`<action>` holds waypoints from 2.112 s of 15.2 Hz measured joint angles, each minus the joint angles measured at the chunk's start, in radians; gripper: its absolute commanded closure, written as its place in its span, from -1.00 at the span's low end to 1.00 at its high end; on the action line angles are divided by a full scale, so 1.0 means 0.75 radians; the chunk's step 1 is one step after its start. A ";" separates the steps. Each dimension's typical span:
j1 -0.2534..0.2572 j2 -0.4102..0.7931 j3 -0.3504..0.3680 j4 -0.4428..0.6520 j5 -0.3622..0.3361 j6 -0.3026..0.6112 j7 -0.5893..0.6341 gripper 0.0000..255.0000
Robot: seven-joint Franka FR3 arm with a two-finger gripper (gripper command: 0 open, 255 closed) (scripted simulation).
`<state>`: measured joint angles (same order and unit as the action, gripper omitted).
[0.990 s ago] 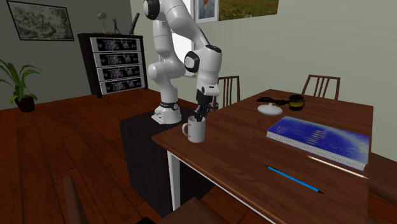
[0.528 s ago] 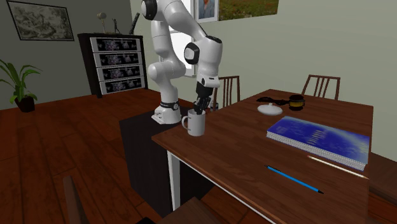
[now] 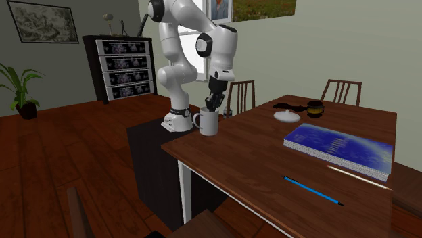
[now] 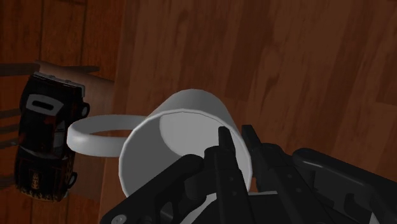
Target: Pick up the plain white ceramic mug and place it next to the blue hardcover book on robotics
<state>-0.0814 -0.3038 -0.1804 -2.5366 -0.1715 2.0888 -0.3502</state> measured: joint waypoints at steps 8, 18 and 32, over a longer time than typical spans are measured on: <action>0.002 -0.080 0.012 0.080 0.006 -0.160 -0.008 1.00; 0.011 -0.134 0.033 0.198 0.020 -0.333 -0.007 1.00; 0.202 0.188 0.285 0.511 0.180 -0.353 0.357 1.00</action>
<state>0.0698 -0.1631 0.0332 -2.1534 -0.0368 1.8240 -0.0827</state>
